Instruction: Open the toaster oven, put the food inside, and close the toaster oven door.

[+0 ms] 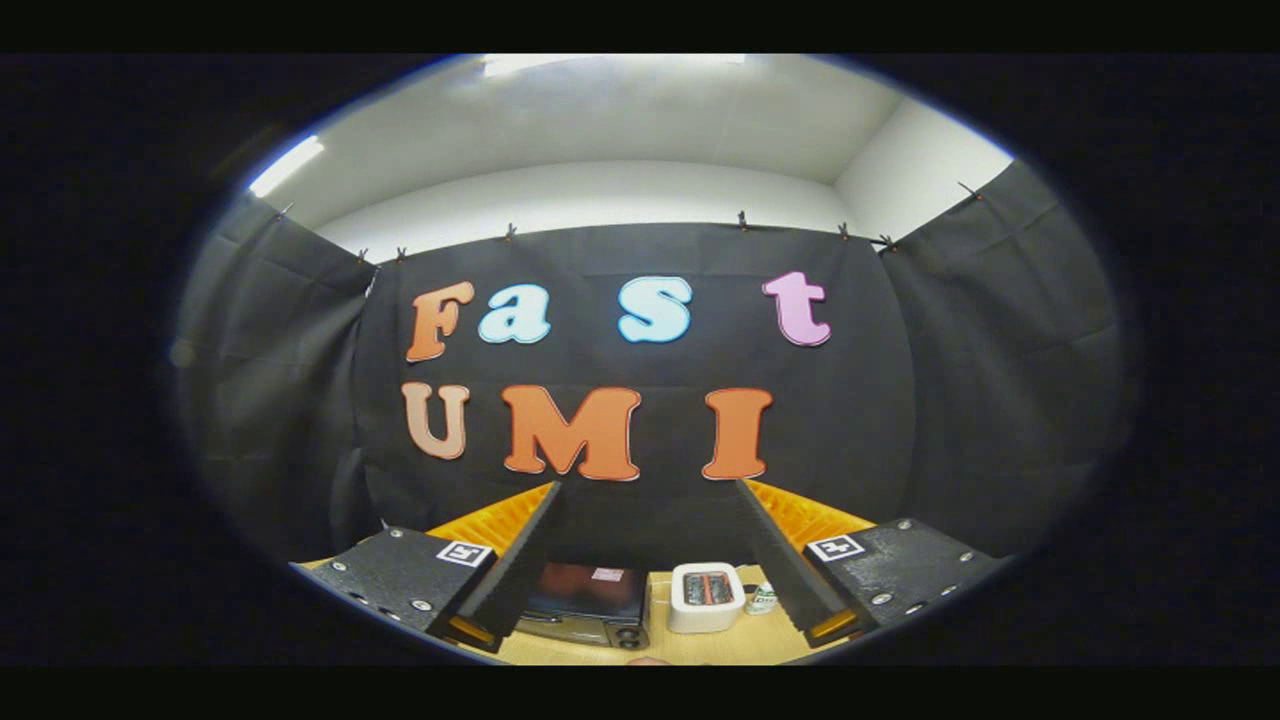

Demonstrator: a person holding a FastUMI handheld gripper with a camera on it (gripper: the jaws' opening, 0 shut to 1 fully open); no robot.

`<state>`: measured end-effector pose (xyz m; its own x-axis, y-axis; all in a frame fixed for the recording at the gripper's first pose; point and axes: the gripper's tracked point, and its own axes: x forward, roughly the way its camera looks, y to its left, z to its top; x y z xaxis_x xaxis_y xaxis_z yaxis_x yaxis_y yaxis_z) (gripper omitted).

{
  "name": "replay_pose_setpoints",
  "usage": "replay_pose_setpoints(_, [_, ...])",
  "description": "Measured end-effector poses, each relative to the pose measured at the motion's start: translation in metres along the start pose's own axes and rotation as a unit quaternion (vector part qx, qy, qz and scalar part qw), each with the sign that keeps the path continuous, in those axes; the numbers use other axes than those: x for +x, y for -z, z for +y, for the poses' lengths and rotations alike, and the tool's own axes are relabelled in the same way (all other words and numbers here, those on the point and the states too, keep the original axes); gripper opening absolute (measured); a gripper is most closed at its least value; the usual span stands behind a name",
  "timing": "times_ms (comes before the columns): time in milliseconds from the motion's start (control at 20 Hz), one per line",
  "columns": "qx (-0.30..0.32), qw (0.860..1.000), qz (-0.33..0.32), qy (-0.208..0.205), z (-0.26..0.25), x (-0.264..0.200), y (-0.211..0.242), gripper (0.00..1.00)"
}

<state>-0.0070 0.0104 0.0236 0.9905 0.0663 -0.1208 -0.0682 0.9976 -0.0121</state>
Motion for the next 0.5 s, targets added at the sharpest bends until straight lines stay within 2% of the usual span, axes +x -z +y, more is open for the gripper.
replay_pose_setpoints(500, [-0.01, 0.999, -0.05, -0.008, 0.011, -0.004, -0.037, 0.98])
